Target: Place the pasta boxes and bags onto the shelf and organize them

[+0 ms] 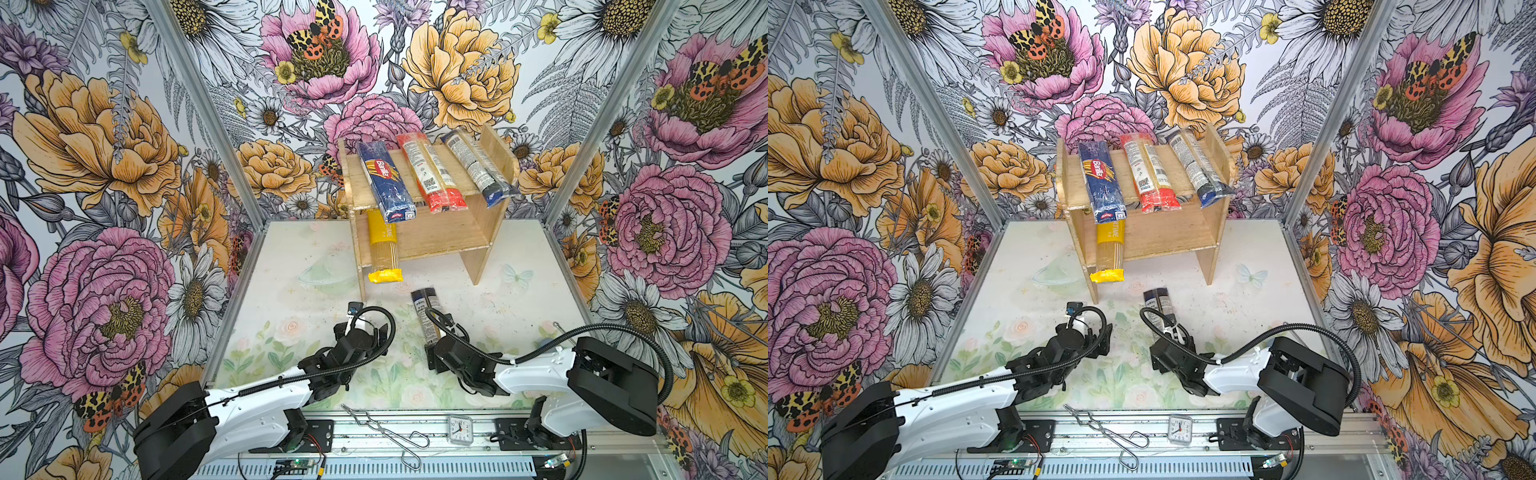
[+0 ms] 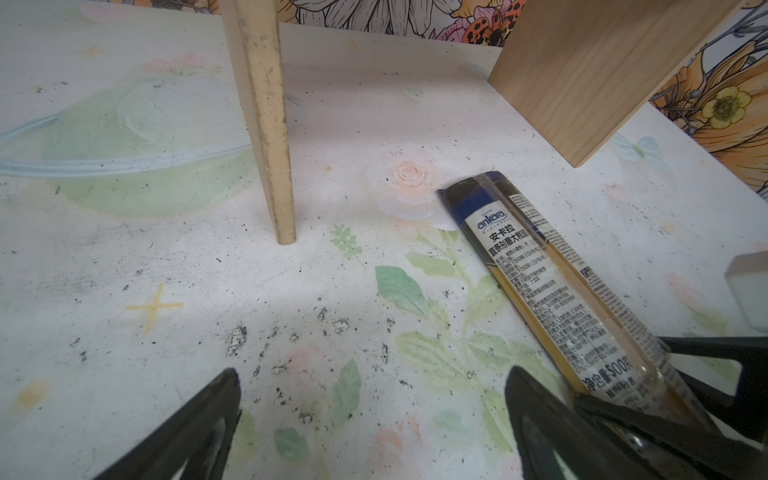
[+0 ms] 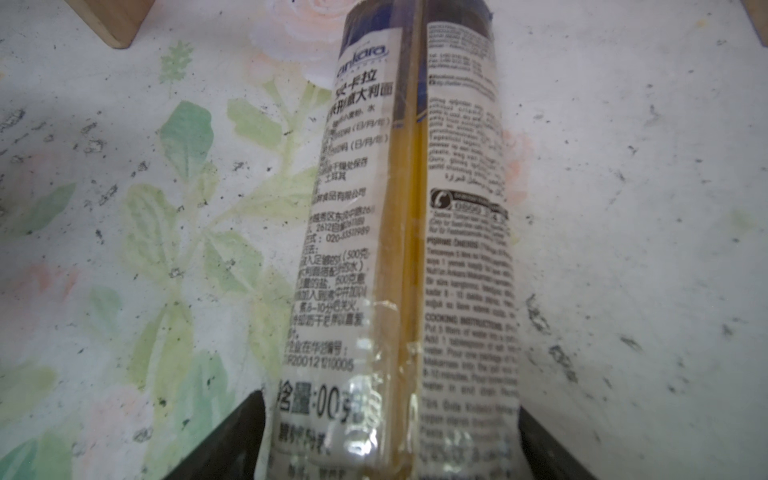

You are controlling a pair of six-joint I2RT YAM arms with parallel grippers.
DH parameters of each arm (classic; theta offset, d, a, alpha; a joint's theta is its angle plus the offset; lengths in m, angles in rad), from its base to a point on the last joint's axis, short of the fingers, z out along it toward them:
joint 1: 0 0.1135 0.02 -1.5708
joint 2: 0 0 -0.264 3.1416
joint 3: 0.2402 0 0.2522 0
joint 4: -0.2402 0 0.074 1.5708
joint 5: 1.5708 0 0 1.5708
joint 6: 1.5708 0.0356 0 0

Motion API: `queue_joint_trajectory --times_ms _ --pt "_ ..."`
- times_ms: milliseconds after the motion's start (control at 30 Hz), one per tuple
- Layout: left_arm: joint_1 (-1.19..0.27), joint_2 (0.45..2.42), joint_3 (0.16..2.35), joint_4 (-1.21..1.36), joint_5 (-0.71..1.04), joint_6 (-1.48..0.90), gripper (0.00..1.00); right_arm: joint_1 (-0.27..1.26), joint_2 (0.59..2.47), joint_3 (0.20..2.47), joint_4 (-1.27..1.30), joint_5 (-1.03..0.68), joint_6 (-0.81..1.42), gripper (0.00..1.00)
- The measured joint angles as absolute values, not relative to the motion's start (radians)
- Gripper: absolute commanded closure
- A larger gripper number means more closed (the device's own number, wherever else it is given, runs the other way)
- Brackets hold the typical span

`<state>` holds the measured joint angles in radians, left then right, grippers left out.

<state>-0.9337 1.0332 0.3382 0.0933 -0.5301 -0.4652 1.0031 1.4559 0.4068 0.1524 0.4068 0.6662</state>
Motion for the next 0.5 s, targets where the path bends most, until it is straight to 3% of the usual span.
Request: queue_joint_trajectory --times_ms 500 --pt "-0.931 1.033 0.332 0.093 -0.530 -0.469 0.01 1.054 1.506 0.379 0.234 0.508 0.720 0.17"
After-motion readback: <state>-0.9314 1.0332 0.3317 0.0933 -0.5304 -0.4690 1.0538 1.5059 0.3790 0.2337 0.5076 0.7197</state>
